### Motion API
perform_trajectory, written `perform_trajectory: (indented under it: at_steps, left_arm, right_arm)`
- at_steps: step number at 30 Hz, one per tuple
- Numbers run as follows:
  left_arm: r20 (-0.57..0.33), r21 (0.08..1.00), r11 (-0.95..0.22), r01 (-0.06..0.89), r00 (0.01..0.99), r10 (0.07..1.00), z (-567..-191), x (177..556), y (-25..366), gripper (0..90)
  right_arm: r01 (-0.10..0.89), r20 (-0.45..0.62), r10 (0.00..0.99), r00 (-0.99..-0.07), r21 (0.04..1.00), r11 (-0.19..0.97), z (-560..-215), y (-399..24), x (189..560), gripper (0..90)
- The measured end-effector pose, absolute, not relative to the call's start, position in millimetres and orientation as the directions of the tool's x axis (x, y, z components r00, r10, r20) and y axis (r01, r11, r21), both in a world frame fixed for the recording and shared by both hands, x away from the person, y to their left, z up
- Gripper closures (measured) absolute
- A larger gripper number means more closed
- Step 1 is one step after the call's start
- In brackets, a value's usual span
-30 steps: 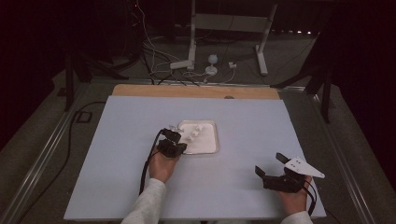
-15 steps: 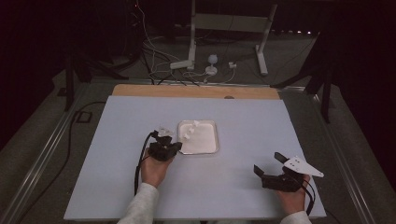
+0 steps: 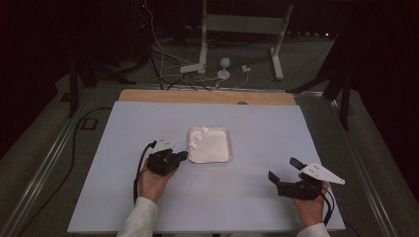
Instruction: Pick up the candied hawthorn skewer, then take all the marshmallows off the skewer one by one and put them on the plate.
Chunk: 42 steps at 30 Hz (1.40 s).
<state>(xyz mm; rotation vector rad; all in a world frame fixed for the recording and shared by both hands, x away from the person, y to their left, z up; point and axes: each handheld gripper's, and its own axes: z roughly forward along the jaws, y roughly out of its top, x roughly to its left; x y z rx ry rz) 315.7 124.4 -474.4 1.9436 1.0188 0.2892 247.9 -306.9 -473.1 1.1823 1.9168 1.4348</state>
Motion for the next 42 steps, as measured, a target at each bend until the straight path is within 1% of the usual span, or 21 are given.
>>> perform_trajectory:
  at_steps: [8,14,18,22,25,30,33,35,36,40,41,42]
  left_arm:
    - [-0.171,0.846,-0.251,0.47,0.686,0.707,-469.7,304.2,131.5,90.0]
    - [-0.164,0.862,-0.251,0.441,0.71,0.685,-468.3,300.2,130.6,90.0]
    - [-0.154,0.872,-0.255,0.417,0.73,0.666,-467.2,298.6,129.1,90.0]
    - [-0.148,0.88,-0.257,0.401,0.743,0.652,-467.1,296.9,126.8,90.0]
    - [-0.147,0.886,-0.253,0.39,0.752,0.642,-466.4,295.7,124.6,90.0]
    - [-0.136,0.892,-0.261,0.37,0.769,0.625,-466.1,293.5,119.2,90.0]
    - [-0.129,0.895,-0.267,0.358,0.779,0.613,-466.5,292.3,115.3,90.0]
    - [-0.126,0.897,-0.267,0.351,0.784,0.607,-466.8,291.4,113.3,90.0]
    - [-0.122,0.898,-0.27,0.347,0.787,0.605,-467.0,291.3,112.3,90.0]
    - [-0.114,0.901,-0.275,0.336,0.794,0.597,-468.5,291.1,108.9,90.0]
    - [-0.112,0.902,-0.275,0.334,0.794,0.597,-468.7,291.1,108.5,90.0]
    - [-0.111,0.902,-0.275,0.332,0.796,0.596,-468.8,291.1,108.3,90.0]
  right_arm:
    - [0.346,0.135,0.824,-0.55,0.935,0.078,-456.3,-301.5,255.8,0.3]
    - [0.346,0.15,0.81,-0.567,0.936,0.068,-446.4,-291.6,265.9,0.3]
    - [0.362,0.186,0.784,-0.593,0.931,0.052,-438.6,-277.3,279.9,0.3]
    - [0.367,0.193,0.767,-0.612,0.928,0.06,-432.9,-266.8,288.7,0.3]
    - [0.357,0.202,0.738,-0.644,0.933,0.056,-424.5,-252.7,299.6,0.3]
    - [0.349,0.195,0.716,-0.67,0.934,0.073,-417.6,-236.5,310.6,0.3]
    - [0.375,0.21,0.693,-0.69,0.922,0.094,-414.9,-218.1,321.9,0.4]
    - [0.391,0.224,0.677,-0.701,0.915,0.103,-414.9,-209.2,327.0,5.5]
    - [0.399,0.231,0.669,-0.706,0.911,0.106,-414.9,-204.8,329.0,6.6]
    - [0.41,0.239,0.646,-0.725,0.903,0.125,-415.7,-188.2,334.3,18.5]
    - [0.413,0.238,0.649,-0.722,0.901,0.129,-415.7,-184.4,334.9,24.7]
    - [0.422,0.246,0.65,-0.718,0.898,0.125,-415.9,-181.3,335.9,28.7]
